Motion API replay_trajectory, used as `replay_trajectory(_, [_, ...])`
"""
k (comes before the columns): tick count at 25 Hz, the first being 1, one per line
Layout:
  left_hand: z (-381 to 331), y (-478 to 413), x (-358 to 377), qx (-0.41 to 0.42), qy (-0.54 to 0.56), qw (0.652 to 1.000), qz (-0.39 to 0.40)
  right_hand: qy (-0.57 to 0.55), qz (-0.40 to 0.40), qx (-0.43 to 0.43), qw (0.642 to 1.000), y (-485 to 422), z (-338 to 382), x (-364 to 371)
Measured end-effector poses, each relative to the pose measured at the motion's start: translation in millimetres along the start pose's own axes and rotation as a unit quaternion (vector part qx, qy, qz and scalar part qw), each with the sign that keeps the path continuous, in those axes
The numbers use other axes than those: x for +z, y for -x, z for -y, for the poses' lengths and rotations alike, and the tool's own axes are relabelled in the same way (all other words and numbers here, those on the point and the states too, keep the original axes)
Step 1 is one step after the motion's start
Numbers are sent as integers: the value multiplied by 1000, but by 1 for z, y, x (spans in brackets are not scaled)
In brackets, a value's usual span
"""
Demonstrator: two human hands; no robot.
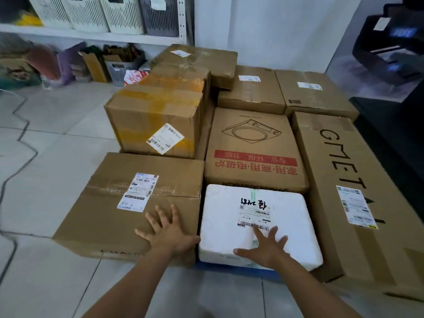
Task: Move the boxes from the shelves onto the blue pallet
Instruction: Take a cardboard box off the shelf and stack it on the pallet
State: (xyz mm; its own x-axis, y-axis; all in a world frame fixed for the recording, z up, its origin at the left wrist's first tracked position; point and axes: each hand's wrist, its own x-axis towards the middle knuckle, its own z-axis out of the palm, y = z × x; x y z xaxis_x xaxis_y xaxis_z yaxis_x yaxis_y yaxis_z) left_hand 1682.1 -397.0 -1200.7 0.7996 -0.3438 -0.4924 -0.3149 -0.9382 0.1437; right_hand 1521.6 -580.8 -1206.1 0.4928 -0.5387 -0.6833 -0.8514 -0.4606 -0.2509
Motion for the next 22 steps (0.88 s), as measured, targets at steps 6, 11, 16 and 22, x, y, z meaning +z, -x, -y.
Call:
replay_trajectory(6, [1, -3, -1, 76, -27, 997, 12, 63, -38, -28, 997, 0, -1, 17])
replay_trajectory(11, [17, -10, -4, 98, -47, 994, 23, 72, -45, -40, 996, -6, 4, 11])
replay_trajectory(16, [19, -9, 0, 107, -51, 993, 6, 66, -57, -71, 994, -4, -1, 9])
replay_trajectory(22, [32, -10, 2, 142, -70, 987, 8, -28, -110, 90, 989, -4, -29, -5])
